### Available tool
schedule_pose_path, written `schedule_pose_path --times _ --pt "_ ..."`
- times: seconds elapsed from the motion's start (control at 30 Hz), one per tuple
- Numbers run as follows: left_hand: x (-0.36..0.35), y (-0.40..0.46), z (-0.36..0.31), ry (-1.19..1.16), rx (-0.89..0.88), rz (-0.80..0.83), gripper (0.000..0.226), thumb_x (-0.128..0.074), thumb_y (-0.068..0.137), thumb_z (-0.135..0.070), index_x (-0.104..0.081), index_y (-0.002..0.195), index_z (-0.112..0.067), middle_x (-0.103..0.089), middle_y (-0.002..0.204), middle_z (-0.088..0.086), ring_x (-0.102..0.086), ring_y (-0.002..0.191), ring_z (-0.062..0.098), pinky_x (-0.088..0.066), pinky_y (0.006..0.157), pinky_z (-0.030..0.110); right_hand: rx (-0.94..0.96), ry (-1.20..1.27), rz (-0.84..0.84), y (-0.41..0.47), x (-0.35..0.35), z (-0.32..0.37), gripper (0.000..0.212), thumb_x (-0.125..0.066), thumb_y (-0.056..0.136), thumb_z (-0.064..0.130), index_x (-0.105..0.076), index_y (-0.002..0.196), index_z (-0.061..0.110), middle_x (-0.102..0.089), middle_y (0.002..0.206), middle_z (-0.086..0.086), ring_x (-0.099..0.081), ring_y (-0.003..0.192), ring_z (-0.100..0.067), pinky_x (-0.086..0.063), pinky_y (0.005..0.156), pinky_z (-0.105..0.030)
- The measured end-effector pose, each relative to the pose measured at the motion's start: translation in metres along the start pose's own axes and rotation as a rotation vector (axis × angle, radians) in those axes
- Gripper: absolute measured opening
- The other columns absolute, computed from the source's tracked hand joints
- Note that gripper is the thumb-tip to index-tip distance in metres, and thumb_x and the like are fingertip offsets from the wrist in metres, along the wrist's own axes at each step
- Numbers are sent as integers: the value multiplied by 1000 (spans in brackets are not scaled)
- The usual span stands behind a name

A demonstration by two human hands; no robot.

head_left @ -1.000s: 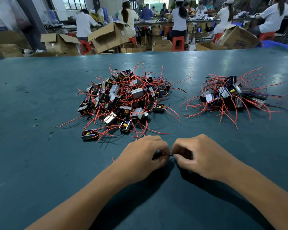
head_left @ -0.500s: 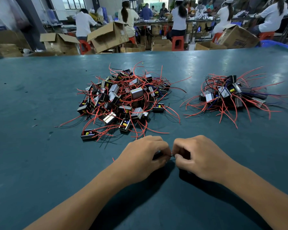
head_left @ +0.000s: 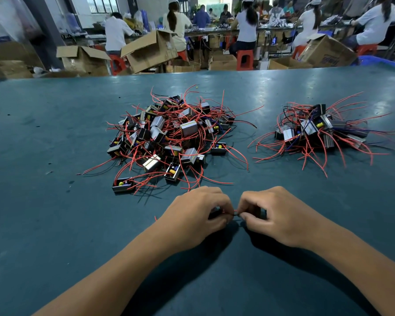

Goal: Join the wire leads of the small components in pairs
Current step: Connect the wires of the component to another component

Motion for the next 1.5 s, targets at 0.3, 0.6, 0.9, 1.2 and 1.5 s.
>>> schedule_pose_path --times 0.3,0.6,0.9,1.2,1.5 --pt "-1 0 0 27 -2 2 2 -67 92 -29 -67 93 -30 -52 87 -20 -48 90 2 -48 78 41 -29 17 -62 1 -5 2 7 -57 79 27 -54 73 27 -58 56 5 -52 55 -17 -44 58 -36" --pt "-1 1 1 54 -6 -10 1 -67 91 -29 -67 92 -30 -52 88 -20 -43 89 -3 -46 75 35 -49 86 -73 1 -5 0 7 -58 77 29 -55 70 27 -58 55 6 -52 50 -15 -43 53 -32" --pt "-1 -1 -1 80 6 -7 3 -65 91 -31 -67 93 -32 -59 97 -17 -47 95 0 -43 74 31 -67 178 -48 0 -2 -6 22 -67 81 6 -59 69 23 -58 53 12 -49 43 -5 -36 48 -16" --pt "6 -2 2 28 27 -1 5 -67 89 -25 -69 89 -29 -57 90 -19 -46 88 -4 -49 81 37 -37 162 -96 -2 3 -10 12 -72 84 13 -65 79 22 -64 60 3 -51 50 -5 -40 52 -16" --pt "7 -2 5 6 -17 5 6 -68 88 -22 -71 92 -24 -56 86 -17 -48 85 1 -50 80 41 0 93 -106 1 -5 -5 21 -75 84 29 -62 99 24 -62 62 11 -56 59 -12 -48 63 -37"
Point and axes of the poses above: each hand's wrist, its own y-axis towards the middle knuckle, its own x-axis out of the back of the hand, z = x × y, the point moved 1 cm from there along y, towards the middle knuckle
